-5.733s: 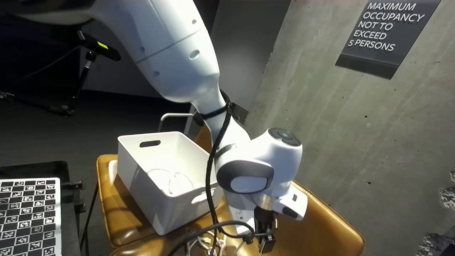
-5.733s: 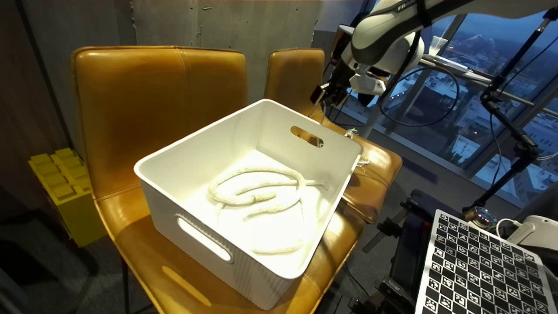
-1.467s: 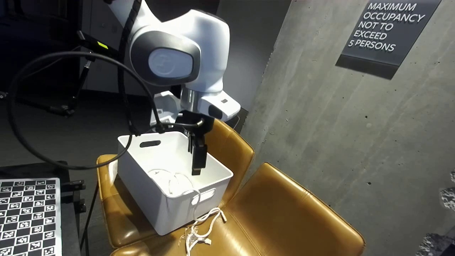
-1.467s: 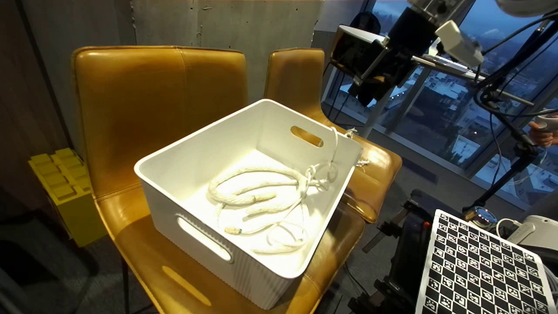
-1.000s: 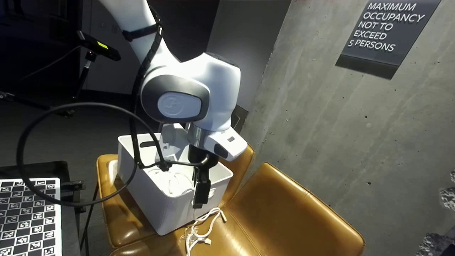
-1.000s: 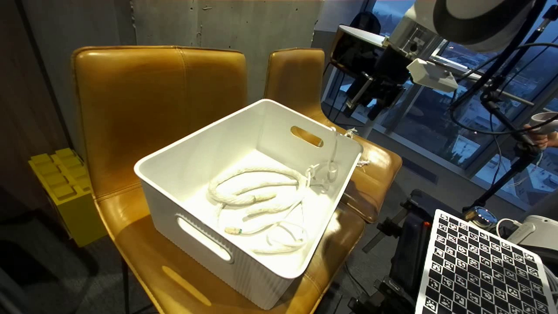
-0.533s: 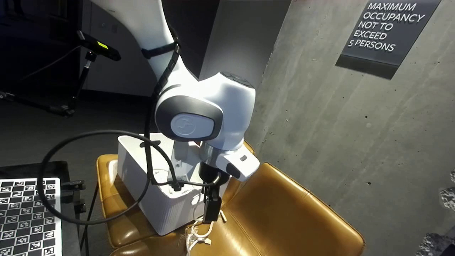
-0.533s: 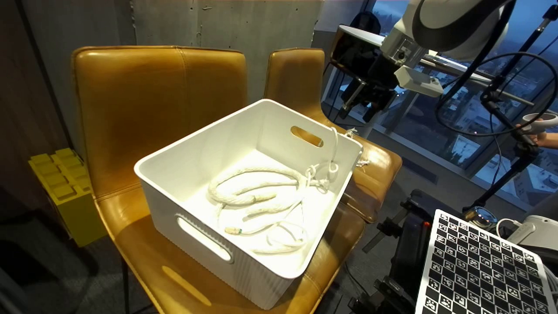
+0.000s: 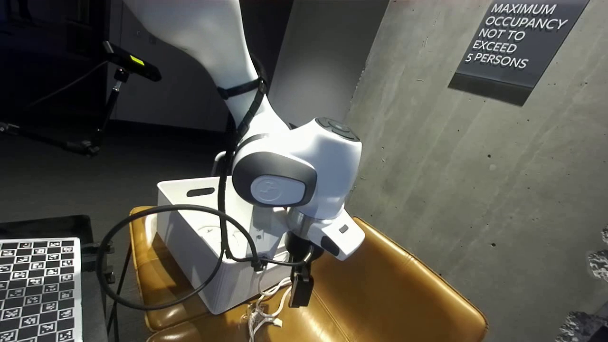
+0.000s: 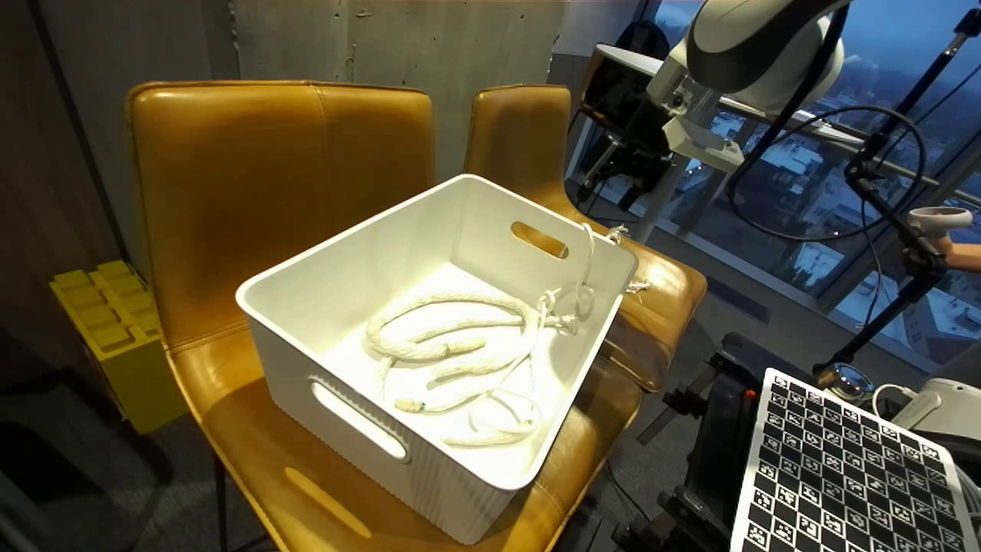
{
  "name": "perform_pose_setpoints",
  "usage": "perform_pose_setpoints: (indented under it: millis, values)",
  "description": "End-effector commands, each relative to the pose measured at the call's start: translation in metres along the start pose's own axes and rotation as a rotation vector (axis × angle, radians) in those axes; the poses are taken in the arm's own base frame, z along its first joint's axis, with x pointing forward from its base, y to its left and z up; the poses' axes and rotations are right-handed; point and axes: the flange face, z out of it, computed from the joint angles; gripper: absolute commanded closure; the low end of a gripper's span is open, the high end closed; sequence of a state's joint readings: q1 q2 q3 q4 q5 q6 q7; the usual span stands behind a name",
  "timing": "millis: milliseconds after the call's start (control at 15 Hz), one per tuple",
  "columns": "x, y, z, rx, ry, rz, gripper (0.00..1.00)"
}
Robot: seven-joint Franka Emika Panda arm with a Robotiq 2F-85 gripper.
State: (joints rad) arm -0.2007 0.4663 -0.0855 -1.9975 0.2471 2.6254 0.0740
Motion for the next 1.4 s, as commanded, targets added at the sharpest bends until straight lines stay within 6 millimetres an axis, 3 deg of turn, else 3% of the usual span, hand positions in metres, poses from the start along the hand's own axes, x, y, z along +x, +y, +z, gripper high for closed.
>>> perform_pose_setpoints:
  millis: [0,533,1000,1333]
  values:
    - [0.015,-0.005,0.016,0.045,0.024,0.066,0.00]
    - [-0.004,-0.027,0.054,0.073,0.021,0.173,0.00]
    - [-0.027,-0.058,0.059,0.089,0.023,0.247,0.00]
    - [-0.035,-0.058,0.057,0.071,0.092,0.358,0.00]
